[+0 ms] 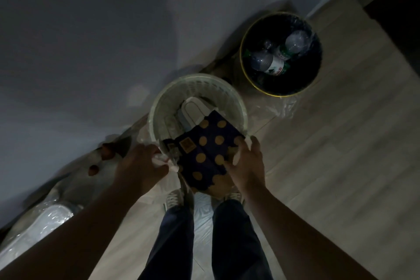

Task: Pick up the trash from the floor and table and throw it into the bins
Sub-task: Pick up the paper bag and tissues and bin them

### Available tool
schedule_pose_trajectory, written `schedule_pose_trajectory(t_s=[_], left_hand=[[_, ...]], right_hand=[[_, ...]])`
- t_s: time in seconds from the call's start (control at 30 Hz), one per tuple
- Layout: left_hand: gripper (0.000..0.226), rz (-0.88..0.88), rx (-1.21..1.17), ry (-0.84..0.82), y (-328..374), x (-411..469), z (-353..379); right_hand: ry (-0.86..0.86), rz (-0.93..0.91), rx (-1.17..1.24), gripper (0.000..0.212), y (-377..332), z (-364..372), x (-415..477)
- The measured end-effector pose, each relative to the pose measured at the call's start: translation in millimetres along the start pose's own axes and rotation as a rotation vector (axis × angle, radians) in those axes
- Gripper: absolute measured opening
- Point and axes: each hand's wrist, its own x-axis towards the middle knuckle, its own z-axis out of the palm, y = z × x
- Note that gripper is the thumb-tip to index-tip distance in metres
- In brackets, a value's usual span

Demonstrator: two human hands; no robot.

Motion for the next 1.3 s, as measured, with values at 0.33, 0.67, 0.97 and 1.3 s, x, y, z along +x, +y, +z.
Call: schedule_pose_trajectory(t_s=[0.33, 0.67, 0.97, 1.3], left_hand=[[0.029, 0.049, -0.049, 0.013, 13.3, 7.1, -14.5], [0.028, 0.026, -0.074, 0.035, 17.5, 14.9, -15.9], [0.048, 0.062, -0.126, 0.144, 26.9, 26.7, -14.6], [0.097, 0.204, -0.064, -0.127, 68.8, 57.0, -22.2]], right_hand=[[-0.245, 0.534, 0.226, 0.066, -14.6, -9.7, 1.6], [0.121, 0.327, 0.443, 0.007, -40.9, -34.2, 9.4], [-0.235, 0.247, 0.088, 0.041, -46.3, -19.7, 29.3], [-0.106, 0.203, 0.149, 0.049, -24.0, -50.2, 10.0]])
